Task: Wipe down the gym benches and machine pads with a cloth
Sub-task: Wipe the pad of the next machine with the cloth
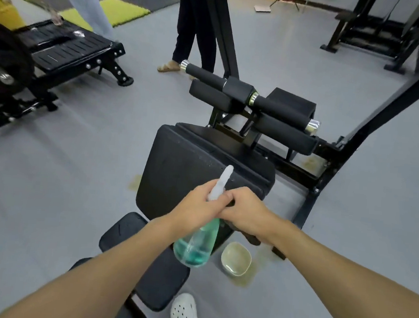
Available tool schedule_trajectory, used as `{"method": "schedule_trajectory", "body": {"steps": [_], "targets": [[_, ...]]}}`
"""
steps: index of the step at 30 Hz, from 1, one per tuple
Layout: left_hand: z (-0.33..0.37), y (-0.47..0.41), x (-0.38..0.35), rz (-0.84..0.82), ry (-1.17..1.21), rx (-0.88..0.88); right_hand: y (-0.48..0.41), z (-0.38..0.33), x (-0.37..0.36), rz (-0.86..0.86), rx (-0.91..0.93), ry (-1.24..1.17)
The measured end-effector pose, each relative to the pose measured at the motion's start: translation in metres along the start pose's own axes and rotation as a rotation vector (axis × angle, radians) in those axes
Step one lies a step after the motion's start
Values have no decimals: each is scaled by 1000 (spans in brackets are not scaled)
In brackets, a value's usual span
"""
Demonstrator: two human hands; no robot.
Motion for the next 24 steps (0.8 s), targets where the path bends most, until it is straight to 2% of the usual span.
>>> {"method": "schedule_trajectory", "body": {"steps": [2, 4, 5, 7, 9, 12, 14, 16, 20, 24], "targets": [[-4, -11, 19, 34, 19, -1, -20, -6, -3, -51, -32, -35], [-10, -23, 46, 134, 22, 7, -42, -6, -2, -111, -86, -119], [-16, -32, 62, 202, 14, 31, -57, -2, 5, -82, -126, -181], [-23, -45, 89, 319, -27, 88, -83, 8, 32, 128, -162, -230], [-26, -62, 111, 358, -152, 141, -111, 22, 65, 399, -200, -140], [-27, -90, 135, 311, -379, 191, -152, 41, 92, 644, -222, -213], [-33, -113, 148, 253, -434, 216, -166, 55, 105, 848, -238, -307], [-36, -133, 157, 186, -447, 236, -169, 65, 108, 975, -288, -271], [-38, -175, 164, 40, -405, 233, -174, 77, 108, 1009, -356, -226], [-42, -209, 168, -22, -425, 256, -172, 76, 117, 1007, -319, -241]]}}
Point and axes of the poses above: each hand's wrist, its own y-axis away from the middle knuckle, its own x-axis out of the back of the hand, z = x × y, the point moved 9 cm from there along -y, towards the middle knuckle, and after that the axes turned 4 degrees about -z, right-handed, at the moved point
